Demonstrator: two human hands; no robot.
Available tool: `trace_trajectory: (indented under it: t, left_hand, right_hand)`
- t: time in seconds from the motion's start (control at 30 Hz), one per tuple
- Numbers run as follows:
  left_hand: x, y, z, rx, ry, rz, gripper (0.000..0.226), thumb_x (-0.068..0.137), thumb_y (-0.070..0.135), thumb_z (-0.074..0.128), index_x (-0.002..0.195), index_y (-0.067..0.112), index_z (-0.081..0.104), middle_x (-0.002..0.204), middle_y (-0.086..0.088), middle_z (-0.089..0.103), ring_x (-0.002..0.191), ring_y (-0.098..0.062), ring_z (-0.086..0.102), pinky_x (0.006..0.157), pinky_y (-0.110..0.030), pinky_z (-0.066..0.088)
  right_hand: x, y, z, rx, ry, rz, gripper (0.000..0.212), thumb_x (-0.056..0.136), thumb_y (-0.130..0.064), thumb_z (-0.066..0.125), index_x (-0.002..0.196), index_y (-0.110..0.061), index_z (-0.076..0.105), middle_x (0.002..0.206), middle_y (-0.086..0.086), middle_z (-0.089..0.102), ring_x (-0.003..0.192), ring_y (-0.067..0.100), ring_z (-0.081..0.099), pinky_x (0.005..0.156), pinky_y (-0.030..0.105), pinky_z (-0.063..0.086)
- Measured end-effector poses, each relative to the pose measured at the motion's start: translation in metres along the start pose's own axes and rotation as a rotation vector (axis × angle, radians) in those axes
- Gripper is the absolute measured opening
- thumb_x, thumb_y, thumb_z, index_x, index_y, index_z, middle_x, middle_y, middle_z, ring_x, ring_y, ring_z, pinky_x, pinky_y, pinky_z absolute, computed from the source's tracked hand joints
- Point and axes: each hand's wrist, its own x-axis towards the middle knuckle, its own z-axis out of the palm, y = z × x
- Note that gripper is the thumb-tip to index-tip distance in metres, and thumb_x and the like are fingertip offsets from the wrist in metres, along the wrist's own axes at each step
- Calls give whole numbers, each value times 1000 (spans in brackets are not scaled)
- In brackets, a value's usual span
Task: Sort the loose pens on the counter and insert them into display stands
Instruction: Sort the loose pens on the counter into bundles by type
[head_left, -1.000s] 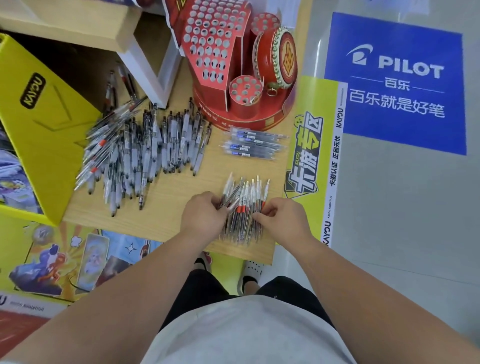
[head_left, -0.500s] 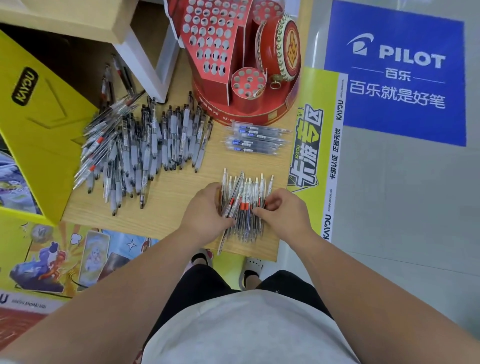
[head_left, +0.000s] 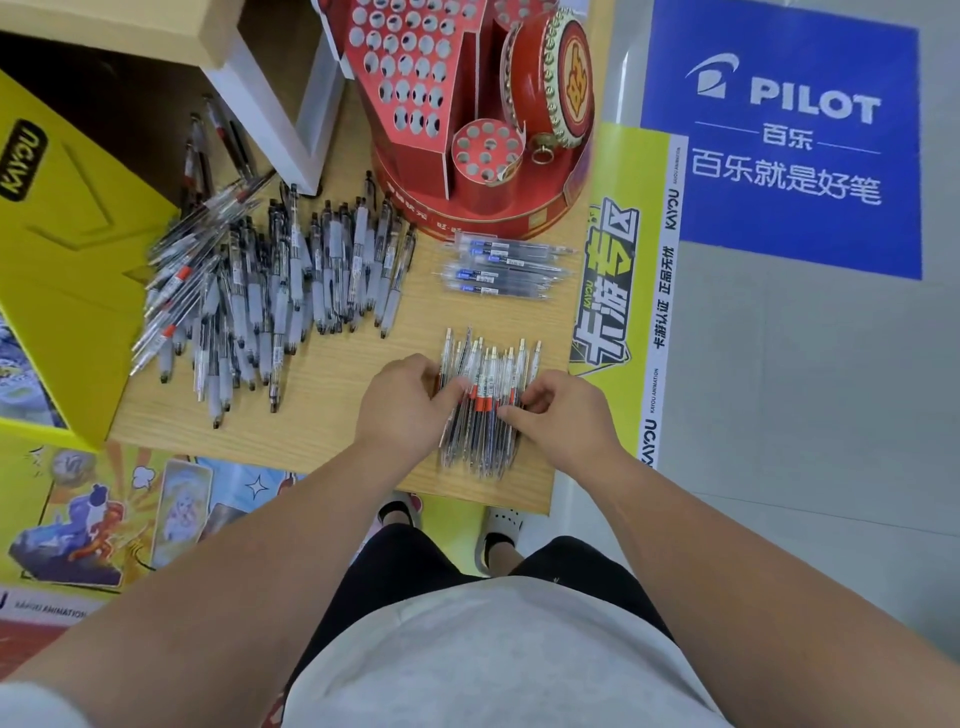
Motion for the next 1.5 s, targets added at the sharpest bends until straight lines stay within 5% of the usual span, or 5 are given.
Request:
trace_trajectory:
  t: [0.2, 0.47, 0.93, 1.2, 1.5]
  left_hand:
    - [1, -1, 0, -25, -12, 39, 44, 92, 39, 69, 126, 11, 65, 101, -4, 63, 90, -17, 56, 78, -26, 40]
    - [-3, 4, 2, -22, -44, 5, 42, 95, 38, 64, 129, 13, 63, 95, 0, 64, 88, -17, 58, 75, -26, 40]
    - [-10, 7, -15, -40, -98, -77, 54, 97, 45, 59, 141, 14, 53, 115, -4, 62, 97, -16, 55, 83, -28, 43]
    - [-12, 3, -14, -62, -87, -81, 58, 94, 44, 65, 142, 15, 51, 127, -8, 56, 103, -19, 56, 86, -31, 44]
    - [-11, 7, -16, -79, -55, -101, 56, 94, 43, 65, 141, 16, 52, 127, -5, 54, 99, -15, 52, 84, -28, 41]
  right_hand:
    - [-2, 5, 1, 95, 78, 31, 34, 83, -32, 82, 107, -19, 61, 79, -7, 62, 73, 3, 57, 59, 9, 37]
    - [0, 10, 0, 99, 71, 60, 37, 80, -38, 83, 106, -21, 63, 80, -9, 61, 74, 3, 58, 62, 16, 41]
    - [3, 9, -12, 83, 70, 86, 36, 87, -42, 75, 111, -16, 66, 87, -10, 63, 88, 15, 65, 81, 31, 52]
    - [-1, 8, -15, 45, 115, 86, 43, 82, -43, 80, 114, -20, 63, 80, -10, 59, 70, 0, 54, 57, 16, 36]
    - [-5, 2, -17, 62, 142, 46, 35, 90, -44, 69, 116, -20, 62, 86, -5, 63, 81, 14, 62, 72, 31, 49]
